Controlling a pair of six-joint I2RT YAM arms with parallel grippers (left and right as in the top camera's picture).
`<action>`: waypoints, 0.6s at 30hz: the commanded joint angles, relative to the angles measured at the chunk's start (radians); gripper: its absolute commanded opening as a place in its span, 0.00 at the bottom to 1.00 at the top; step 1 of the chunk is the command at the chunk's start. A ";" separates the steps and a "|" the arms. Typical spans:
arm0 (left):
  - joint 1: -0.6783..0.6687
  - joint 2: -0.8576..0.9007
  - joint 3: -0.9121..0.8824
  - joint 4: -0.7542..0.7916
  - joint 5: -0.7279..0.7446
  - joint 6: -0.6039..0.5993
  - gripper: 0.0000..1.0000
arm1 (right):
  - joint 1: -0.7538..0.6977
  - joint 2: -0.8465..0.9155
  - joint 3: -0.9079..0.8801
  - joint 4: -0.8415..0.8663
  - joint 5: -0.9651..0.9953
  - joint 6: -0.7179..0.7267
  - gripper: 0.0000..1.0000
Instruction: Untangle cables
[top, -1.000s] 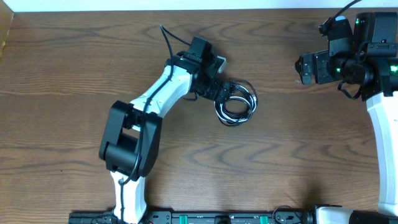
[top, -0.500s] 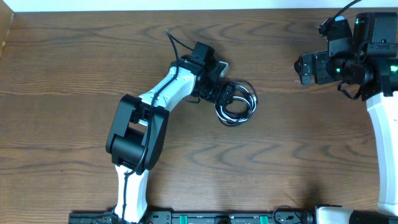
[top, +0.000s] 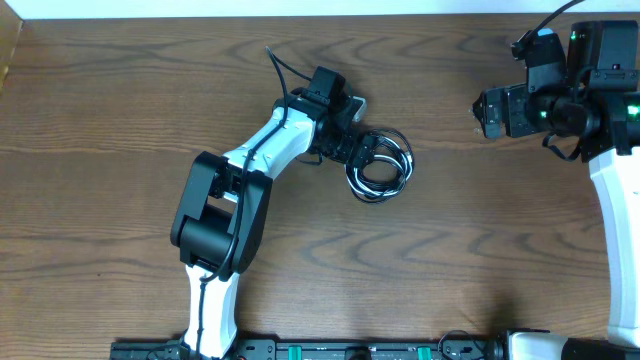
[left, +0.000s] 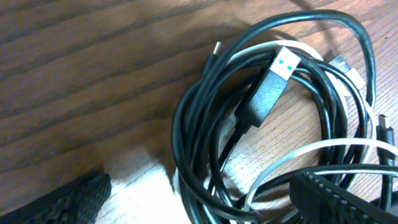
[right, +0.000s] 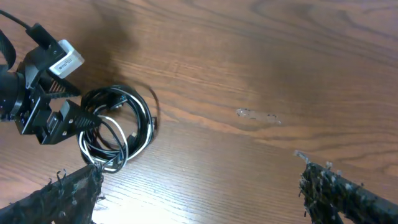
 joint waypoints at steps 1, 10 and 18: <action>-0.005 0.033 -0.007 -0.027 -0.063 -0.016 0.98 | 0.020 0.007 0.018 0.000 -0.010 -0.015 0.99; -0.035 0.105 -0.007 -0.042 -0.068 -0.018 0.98 | 0.021 0.007 0.018 0.003 -0.010 -0.015 0.99; -0.046 0.124 -0.006 -0.017 -0.087 -0.063 0.98 | 0.021 0.007 0.018 0.007 -0.010 -0.015 0.99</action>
